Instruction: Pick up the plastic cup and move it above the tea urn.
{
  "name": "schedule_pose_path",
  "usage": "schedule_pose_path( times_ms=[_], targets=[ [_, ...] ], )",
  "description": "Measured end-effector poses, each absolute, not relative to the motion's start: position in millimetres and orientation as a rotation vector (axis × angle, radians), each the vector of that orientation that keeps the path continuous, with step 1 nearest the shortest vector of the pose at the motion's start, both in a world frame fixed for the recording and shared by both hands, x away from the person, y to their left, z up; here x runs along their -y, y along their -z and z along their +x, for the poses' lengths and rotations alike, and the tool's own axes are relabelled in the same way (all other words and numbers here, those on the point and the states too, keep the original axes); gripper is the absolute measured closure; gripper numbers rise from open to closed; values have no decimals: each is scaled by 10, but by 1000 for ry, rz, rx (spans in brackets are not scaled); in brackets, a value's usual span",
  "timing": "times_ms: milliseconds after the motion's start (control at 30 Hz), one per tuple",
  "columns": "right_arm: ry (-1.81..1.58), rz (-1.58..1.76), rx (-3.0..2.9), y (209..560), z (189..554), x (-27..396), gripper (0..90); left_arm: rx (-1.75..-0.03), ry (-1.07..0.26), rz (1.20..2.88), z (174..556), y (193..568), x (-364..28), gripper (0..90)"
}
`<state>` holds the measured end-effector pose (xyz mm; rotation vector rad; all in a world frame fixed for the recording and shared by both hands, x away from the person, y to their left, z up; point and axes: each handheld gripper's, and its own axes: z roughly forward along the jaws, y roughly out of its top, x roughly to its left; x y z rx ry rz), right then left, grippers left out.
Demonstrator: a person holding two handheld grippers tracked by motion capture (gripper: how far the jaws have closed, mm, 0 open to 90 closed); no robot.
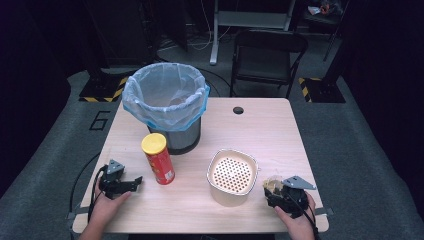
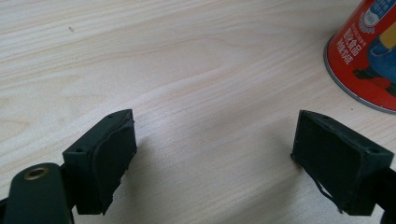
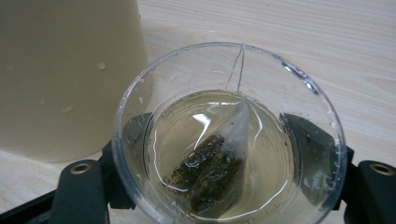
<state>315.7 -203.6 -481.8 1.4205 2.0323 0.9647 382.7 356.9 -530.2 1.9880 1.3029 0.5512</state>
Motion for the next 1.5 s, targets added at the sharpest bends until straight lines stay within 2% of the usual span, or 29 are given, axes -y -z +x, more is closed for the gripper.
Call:
schedule_pose_path(
  times_ms=[333,700,1000,1500],
  targets=[
    [-925,1373,-2015,4808,3166,2038,274,-1302,-560,1978,3828,5309,-3565,131],
    [-975,1363,-2053,4813,3195,2144,341,-1301,-557,1975,3827,5311,-3560,131],
    [-990,1320,-2101,4793,3231,2174,363,-1298,-562,1976,3829,5311,-3562,131],
    [-977,1120,-2238,4544,3459,2162,374,-1298,-564,1976,3829,5312,-3560,131]
  ],
)
